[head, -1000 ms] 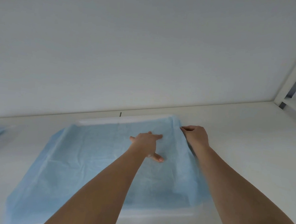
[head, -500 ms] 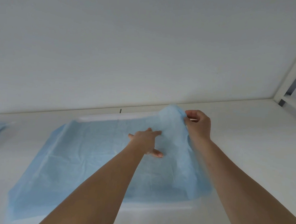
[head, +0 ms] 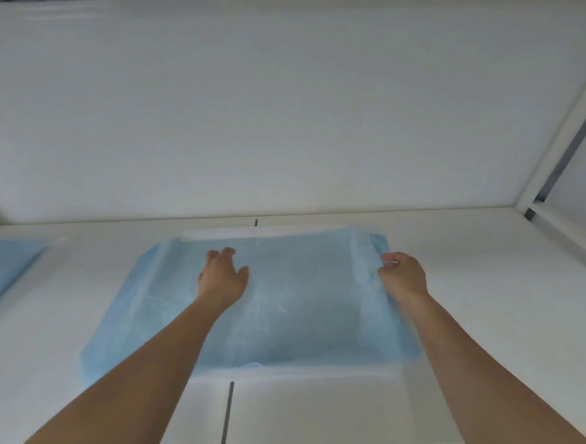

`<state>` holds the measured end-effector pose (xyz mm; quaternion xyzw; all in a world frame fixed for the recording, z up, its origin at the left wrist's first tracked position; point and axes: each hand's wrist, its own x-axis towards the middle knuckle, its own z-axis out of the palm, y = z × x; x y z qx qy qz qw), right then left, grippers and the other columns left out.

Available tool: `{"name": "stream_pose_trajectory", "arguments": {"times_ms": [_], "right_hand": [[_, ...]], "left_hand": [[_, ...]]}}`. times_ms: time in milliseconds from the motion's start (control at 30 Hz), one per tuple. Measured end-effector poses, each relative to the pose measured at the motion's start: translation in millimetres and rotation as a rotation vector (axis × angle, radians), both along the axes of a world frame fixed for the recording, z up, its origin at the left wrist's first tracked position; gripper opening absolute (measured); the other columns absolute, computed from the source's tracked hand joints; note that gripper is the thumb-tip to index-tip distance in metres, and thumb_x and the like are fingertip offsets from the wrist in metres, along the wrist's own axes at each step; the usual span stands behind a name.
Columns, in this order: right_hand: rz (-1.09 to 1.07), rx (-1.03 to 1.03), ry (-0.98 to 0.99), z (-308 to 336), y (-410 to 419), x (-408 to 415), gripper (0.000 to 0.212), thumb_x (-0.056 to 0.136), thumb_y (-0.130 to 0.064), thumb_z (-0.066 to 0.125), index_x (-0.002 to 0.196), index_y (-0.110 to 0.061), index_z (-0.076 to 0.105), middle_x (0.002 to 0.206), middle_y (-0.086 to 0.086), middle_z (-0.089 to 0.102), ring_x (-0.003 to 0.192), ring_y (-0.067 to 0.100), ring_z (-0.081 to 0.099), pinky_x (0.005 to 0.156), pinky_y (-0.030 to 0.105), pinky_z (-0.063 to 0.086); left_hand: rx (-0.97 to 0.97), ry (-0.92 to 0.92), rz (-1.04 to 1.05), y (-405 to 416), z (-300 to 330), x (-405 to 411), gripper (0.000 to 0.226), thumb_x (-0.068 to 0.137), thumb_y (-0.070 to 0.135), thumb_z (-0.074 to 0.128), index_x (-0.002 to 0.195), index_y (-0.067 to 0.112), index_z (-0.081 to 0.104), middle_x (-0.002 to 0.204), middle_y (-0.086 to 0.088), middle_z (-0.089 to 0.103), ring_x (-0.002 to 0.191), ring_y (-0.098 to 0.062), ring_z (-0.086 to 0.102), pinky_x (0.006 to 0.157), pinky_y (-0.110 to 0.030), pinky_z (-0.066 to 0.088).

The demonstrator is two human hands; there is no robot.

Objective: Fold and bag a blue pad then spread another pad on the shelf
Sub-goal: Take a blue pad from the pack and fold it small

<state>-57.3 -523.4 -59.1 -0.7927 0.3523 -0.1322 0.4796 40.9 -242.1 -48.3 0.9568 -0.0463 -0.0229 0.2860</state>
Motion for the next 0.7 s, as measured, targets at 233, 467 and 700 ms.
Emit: {"name": "stream_pose_trajectory", "arguments": {"times_ms": [233, 467, 700], "right_hand": [[0.021, -0.105, -0.135, 23.9, 61.1, 1.9, 0.033, 0.084, -0.002, 0.049, 0.11, -0.012, 0.068, 0.121, 0.005, 0.063, 0.112, 0.019, 0.058, 0.086, 0.02, 0.038], [0.214, 0.005, -0.166, 17.4, 153.9, 11.6, 0.028, 0.083, 0.001, 0.052, 0.096, -0.012, 0.072, 0.098, 0.003, 0.069, 0.092, 0.013, 0.062, 0.082, 0.021, 0.044], [0.403, 0.145, -0.09, -2.2, 215.1, 9.7, 0.024, 0.087, -0.004, 0.057, 0.08, -0.025, 0.068, 0.08, -0.01, 0.065, 0.076, 0.007, 0.061, 0.067, 0.015, 0.045]], "left_hand": [[0.107, 0.109, 0.411, 103.4, 9.1, 2.0, 0.044, 0.085, 0.01, 0.051, 0.128, 0.007, 0.047, 0.132, -0.019, 0.037, 0.124, -0.038, 0.037, 0.103, -0.045, 0.031], [0.052, 0.302, 0.59, 159.6, -1.6, -4.5, 0.05, 0.088, 0.014, 0.048, 0.135, 0.002, 0.037, 0.136, -0.019, 0.035, 0.126, -0.038, 0.031, 0.107, -0.048, 0.031], [-0.082, 0.33, 0.436, 196.5, -9.7, -6.6, 0.053, 0.076, 0.03, 0.073, 0.113, -0.003, 0.056, 0.109, -0.017, 0.062, 0.101, -0.035, 0.059, 0.087, -0.038, 0.05]]}}
